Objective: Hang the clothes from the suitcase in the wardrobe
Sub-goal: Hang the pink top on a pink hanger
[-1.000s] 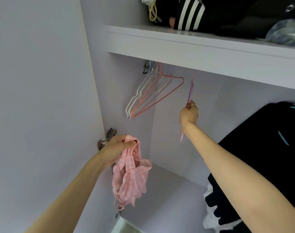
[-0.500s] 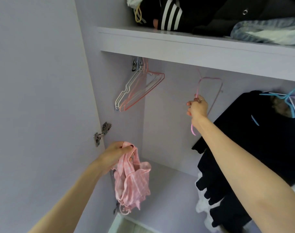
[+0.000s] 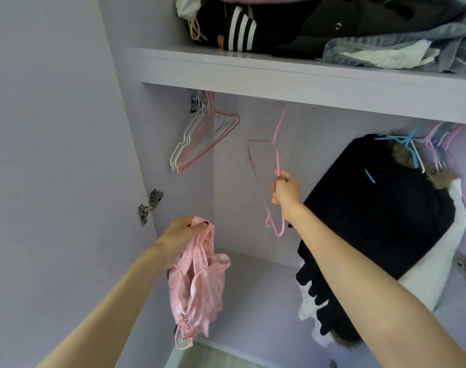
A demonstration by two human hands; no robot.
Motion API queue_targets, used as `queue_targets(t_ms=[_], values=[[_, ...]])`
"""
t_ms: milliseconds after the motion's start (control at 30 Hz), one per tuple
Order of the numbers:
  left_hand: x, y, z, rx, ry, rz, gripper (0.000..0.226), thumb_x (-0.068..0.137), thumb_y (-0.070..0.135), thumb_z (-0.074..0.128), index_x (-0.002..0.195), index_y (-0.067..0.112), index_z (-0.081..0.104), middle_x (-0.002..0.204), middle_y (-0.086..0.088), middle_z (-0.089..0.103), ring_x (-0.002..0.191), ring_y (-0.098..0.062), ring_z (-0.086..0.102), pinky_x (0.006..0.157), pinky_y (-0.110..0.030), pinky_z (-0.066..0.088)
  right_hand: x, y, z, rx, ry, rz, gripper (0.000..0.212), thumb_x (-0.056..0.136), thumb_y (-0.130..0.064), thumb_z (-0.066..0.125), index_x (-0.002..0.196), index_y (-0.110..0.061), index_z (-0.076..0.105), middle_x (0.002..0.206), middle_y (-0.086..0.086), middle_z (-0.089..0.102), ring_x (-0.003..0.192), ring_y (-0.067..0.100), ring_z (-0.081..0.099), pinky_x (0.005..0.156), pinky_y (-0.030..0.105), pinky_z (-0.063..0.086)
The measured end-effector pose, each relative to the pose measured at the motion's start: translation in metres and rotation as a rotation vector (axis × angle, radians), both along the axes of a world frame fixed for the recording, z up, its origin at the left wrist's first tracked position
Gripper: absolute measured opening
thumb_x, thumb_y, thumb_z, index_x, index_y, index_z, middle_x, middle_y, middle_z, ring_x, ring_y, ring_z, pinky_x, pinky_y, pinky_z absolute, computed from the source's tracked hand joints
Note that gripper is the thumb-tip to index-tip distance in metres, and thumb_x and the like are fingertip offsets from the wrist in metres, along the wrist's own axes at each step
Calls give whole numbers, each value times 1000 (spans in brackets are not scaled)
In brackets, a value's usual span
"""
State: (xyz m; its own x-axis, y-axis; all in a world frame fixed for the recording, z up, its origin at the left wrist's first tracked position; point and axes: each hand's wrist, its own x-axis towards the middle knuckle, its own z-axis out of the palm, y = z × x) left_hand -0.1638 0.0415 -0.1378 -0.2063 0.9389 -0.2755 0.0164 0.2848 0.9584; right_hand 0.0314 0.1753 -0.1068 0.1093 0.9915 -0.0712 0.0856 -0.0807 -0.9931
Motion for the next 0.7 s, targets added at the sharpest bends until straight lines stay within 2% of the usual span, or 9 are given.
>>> queue_targets(t_ms=[100, 167, 233, 300, 400, 467, 500, 600, 700], values=[[8, -2, 0, 20, -2, -18, 18, 92, 5, 52, 78, 0, 63, 56, -8, 57, 45, -13, 54, 45, -19, 46, 9, -35, -20, 50, 12, 0, 14, 92, -7, 41, 82, -14, 49, 63, 0, 41, 50, 13, 32, 39, 22, 29], [12, -2, -2, 14, 20, -14, 18, 92, 6, 51, 79, 0, 62, 59, -9, 56, 47, -15, 54, 46, -19, 46, 15, -57, -29, 130, 47, 22, 17, 92, -8, 46, 75, -12, 43, 57, 1, 37, 47, 13, 32, 44, 26, 29], [17, 0, -4, -9, 66, 1, 22, 94, 11, 49, 77, 3, 62, 63, -9, 57, 52, -17, 54, 50, -22, 45, 20, -72, -25, 161, 130, 110, 20, 94, -18, 53, 78, -12, 43, 54, 0, 39, 44, 13, 37, 44, 25, 37], [21, 3, -5, -15, 113, -11, 26, 94, 14, 48, 74, 6, 61, 65, -10, 56, 57, -21, 52, 55, -26, 42, 22, -73, -19, 115, 145, 200, 19, 92, -32, 57, 85, -16, 51, 59, -3, 44, 49, 10, 43, 49, 23, 42], [30, 6, -8, -13, 161, -21, 30, 94, 13, 48, 67, 9, 60, 62, -9, 55, 54, -20, 51, 55, -26, 40, 27, -62, -21, -36, 5, 148, 31, 90, -53, 48, 96, -27, 63, 64, -12, 43, 56, 5, 40, 54, 19, 33], [34, 7, -10, -12, 210, 4, 31, 94, 12, 47, 66, 11, 59, 60, -7, 54, 49, -20, 50, 53, -26, 40, 33, -57, -30, -107, -51, 41, 45, 96, -52, 36, 88, -20, 67, 58, -9, 39, 48, 9, 33, 48, 21, 27], [34, 8, -12, -15, 235, 29, 27, 95, 11, 46, 72, 10, 59, 64, -8, 55, 51, -21, 50, 54, -28, 42, 37, -57, -34, -116, -79, 25, 48, 98, -48, 34, 83, -18, 68, 55, -6, 37, 45, 10, 30, 45, 22, 25], [31, 11, -18, -13, 412, 114, 17, 96, 10, 39, 94, 5, 55, 84, -15, 56, 62, -29, 51, 66, -38, 50, 54, -60, -41, -73, -177, 50, 45, 97, -40, 44, 67, -17, 67, 50, -3, 34, 43, 12, 28, 44, 22, 26], [28, 11, -20, -2, 553, 163, 22, 97, 12, 34, 105, 1, 50, 90, -19, 55, 71, -35, 54, 66, -36, 45, 74, -56, -41, -65, -221, 36, 45, 92, -39, 54, 54, -16, 63, 39, -9, 40, 41, 10, 31, 44, 21, 27]])
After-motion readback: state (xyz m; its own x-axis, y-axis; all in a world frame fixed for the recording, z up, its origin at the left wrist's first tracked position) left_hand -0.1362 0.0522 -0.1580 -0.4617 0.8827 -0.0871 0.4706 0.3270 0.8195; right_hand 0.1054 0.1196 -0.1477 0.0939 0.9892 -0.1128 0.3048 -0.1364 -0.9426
